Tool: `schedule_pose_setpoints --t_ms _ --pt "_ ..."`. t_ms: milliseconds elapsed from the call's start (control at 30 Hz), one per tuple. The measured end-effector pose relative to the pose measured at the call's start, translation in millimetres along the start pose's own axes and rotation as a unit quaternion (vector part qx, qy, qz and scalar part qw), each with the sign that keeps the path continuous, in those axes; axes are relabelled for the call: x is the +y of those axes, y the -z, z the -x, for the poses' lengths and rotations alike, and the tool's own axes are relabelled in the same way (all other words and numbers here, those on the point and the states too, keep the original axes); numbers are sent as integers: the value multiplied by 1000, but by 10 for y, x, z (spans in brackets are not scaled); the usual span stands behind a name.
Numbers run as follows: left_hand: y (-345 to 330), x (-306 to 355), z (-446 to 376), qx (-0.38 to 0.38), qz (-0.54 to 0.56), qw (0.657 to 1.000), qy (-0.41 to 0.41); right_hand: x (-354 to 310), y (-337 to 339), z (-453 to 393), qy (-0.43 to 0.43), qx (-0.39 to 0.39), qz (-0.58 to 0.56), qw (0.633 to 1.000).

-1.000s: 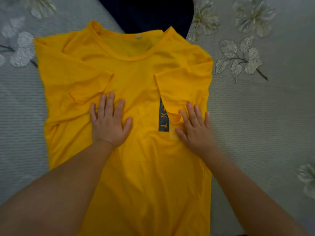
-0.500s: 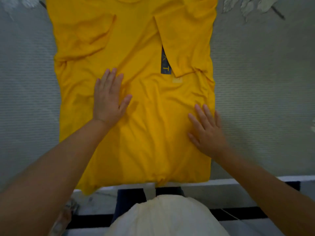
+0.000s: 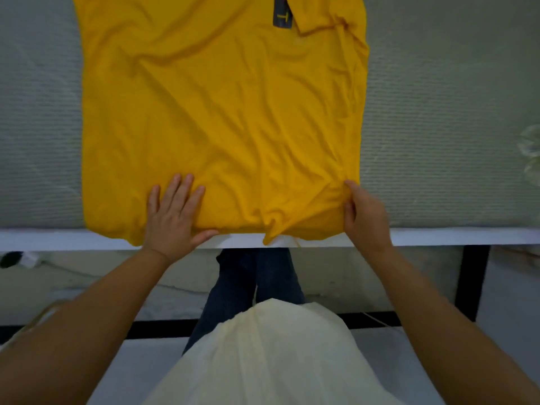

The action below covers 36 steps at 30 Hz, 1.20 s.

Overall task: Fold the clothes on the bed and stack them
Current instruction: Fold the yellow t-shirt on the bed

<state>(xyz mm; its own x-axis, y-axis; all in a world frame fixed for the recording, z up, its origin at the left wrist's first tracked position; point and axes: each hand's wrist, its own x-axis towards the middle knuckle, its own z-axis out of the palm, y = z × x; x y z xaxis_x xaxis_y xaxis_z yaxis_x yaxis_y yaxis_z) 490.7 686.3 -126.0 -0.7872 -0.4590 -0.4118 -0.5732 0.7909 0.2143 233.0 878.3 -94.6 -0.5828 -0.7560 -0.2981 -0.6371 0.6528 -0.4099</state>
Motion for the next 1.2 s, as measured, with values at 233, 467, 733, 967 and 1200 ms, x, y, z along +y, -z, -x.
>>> schedule_pose_setpoints --t_ms 233,467,733,967,1200 --pt "-67 -16 2 45 -45 998 -15 532 253 36 -81 27 129 988" --pt "-204 217 134 107 -93 986 -84 243 -183 376 335 41 308 889" --pt "-330 484 97 118 -111 987 -7 480 -450 127 418 57 356 834" --pt "-398 556 77 129 -118 984 27 553 -459 78 459 92 320 824" --pt "-424 773 -41 173 -100 975 98 544 -157 16 446 19 195 873"
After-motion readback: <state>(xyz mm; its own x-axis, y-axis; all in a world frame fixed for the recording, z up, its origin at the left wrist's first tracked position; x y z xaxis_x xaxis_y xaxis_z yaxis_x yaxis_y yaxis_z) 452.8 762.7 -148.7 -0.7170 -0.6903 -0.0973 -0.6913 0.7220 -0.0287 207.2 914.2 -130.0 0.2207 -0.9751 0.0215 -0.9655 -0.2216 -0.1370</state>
